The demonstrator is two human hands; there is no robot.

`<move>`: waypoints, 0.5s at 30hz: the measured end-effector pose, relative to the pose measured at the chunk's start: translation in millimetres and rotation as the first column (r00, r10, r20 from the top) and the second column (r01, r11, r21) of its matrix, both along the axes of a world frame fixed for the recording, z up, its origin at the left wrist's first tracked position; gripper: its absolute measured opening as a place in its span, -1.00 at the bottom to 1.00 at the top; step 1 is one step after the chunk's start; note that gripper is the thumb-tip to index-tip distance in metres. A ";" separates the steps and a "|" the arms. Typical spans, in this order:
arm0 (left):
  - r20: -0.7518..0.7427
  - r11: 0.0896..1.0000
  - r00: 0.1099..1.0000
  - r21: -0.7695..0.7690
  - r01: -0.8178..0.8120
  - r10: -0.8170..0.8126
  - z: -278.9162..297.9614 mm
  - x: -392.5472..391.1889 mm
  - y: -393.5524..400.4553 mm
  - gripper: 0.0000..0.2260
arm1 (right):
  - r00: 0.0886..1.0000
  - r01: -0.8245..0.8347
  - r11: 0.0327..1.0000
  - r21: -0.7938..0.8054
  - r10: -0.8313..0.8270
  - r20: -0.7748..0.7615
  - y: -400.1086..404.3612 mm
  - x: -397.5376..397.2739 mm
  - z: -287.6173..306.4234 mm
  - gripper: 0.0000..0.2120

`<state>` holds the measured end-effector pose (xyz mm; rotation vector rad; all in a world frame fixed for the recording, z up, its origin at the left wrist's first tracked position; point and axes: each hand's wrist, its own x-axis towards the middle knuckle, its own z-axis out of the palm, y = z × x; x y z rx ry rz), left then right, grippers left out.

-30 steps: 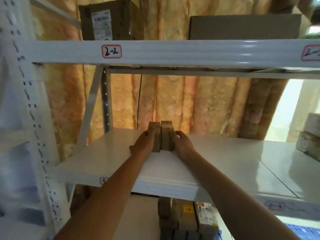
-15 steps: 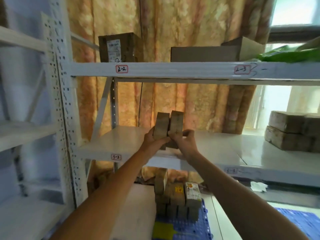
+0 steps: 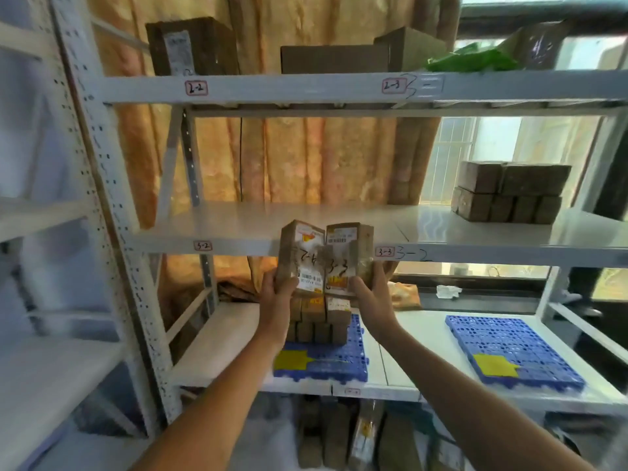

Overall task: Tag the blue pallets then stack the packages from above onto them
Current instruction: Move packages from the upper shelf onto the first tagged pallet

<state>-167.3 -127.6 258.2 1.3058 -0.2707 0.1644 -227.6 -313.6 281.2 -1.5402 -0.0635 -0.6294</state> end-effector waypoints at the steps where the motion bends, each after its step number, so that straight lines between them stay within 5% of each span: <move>1: -0.026 1.000 1.000 -0.001 -0.008 0.008 -18.0 -6.4 -0.8 -0.73 | 1.000 0.000 1.000 -0.010 0.000 -0.008 -1.1 -7.1 -15.2 -0.59; 7: -0.240 0.989 0.964 0.119 -0.089 0.116 -107.6 -16.1 -10.7 -0.66 | 0.979 0.015 0.998 -0.062 -0.028 -0.204 -12.9 -4.8 -103.4 -0.73; 15: -0.405 0.968 0.900 0.245 -0.064 0.162 -139.8 90.9 -54.2 -0.79 | 0.870 0.271 0.939 0.211 -0.146 -0.471 -58.6 96.8 -156.7 -0.82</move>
